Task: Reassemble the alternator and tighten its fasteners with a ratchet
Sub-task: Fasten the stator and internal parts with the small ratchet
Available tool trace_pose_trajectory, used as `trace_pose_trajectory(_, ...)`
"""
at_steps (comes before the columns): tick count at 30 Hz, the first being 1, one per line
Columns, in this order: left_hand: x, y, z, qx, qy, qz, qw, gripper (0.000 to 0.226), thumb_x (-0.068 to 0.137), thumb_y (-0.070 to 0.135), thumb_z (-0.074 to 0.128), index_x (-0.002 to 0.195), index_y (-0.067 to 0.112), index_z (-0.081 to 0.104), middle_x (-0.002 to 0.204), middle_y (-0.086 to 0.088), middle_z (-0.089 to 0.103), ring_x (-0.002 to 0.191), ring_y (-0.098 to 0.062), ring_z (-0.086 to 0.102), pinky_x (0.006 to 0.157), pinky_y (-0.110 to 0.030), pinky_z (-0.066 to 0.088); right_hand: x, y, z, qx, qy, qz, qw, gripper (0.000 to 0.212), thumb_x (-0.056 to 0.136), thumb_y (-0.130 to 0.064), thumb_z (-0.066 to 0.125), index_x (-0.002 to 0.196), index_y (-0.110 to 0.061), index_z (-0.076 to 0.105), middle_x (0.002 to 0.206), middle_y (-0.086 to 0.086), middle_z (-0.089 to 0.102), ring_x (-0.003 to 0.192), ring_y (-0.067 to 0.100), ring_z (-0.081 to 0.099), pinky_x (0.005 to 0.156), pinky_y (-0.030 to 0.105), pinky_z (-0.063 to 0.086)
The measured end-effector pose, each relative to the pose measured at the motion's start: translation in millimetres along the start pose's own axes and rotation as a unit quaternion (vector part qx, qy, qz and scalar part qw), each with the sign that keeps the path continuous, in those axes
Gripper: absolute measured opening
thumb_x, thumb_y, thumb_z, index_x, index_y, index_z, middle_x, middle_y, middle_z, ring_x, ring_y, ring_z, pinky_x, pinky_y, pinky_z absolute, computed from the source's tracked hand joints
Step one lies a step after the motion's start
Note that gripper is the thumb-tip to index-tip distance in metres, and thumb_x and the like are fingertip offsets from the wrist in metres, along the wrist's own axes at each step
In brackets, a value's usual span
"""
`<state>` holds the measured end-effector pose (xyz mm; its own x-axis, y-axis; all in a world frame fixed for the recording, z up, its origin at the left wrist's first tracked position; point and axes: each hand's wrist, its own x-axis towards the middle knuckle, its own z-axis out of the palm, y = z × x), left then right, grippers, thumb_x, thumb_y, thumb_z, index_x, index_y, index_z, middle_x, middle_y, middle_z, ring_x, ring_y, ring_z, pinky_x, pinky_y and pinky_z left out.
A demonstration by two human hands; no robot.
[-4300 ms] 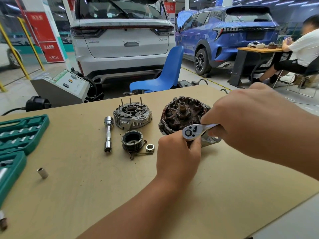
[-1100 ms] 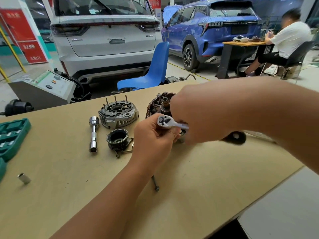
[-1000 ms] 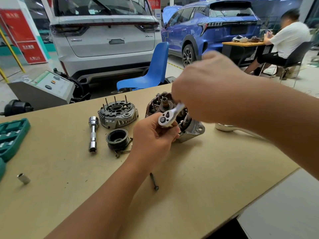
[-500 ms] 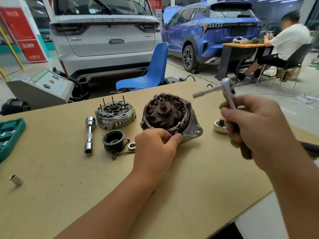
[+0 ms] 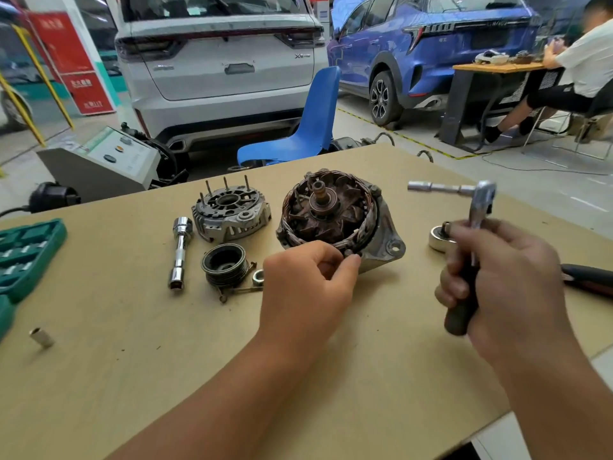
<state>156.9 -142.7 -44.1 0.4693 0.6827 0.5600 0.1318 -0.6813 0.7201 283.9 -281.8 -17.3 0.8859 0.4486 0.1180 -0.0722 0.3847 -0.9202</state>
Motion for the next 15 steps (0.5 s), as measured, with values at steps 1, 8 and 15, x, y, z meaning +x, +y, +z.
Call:
trace_pose_trajectory(1, 0.6, -1.9, -4.8, 0.001, 0.022, 0.006, 1.0, 0.02, 0.081, 0.033, 0.085, 0.07, 0.023, 0.072, 0.053, 0.013, 0.061, 0.051, -0.005, 0.058, 0.049, -0.014, 0.041, 12.5, -6.8, 6.0, -0.002, -0.019, -0.01, 1.0, 0.014, 0.091, -0.011, 0.063, 0.078, -0.014, 0.063, 0.054, 0.008, 0.047, 0.037, 0.018, 0.032, 0.042, 0.027, 0.034)
trace_pose_trajectory(8, 17.5, -24.2, -21.5, 0.036, 0.039, -0.099, 0.994, 0.088, 0.055, 0.066, 0.088, 0.13, 0.031, 0.057, 0.118, 0.013, 0.056, 0.091, -0.012, 0.062, 0.084, -0.028, 0.054, 111.6, -14.1, 73.6, -0.123, -0.092, -0.132, 0.979, 0.019, 0.099, -0.021, 0.06, 0.081, -0.016, 0.059, 0.057, 0.008, 0.049, 0.038, 0.02, 0.04, 0.041, 0.03, 0.036)
trace_pose_trajectory(15, 26.7, -30.0, -21.0, 0.093, -0.008, 0.014, 0.996, 0.07, 0.064, 0.059, 0.08, 0.128, 0.044, 0.057, 0.101, 0.032, 0.062, 0.093, 0.013, 0.053, 0.073, -0.003, 0.038, 143.1, 22.0, 71.5, -0.155, -0.145, -0.155, 0.965, 0.018, 0.093, -0.024, 0.066, 0.075, -0.023, 0.066, 0.052, 0.0, 0.056, 0.038, 0.014, 0.044, 0.038, 0.024, 0.035)
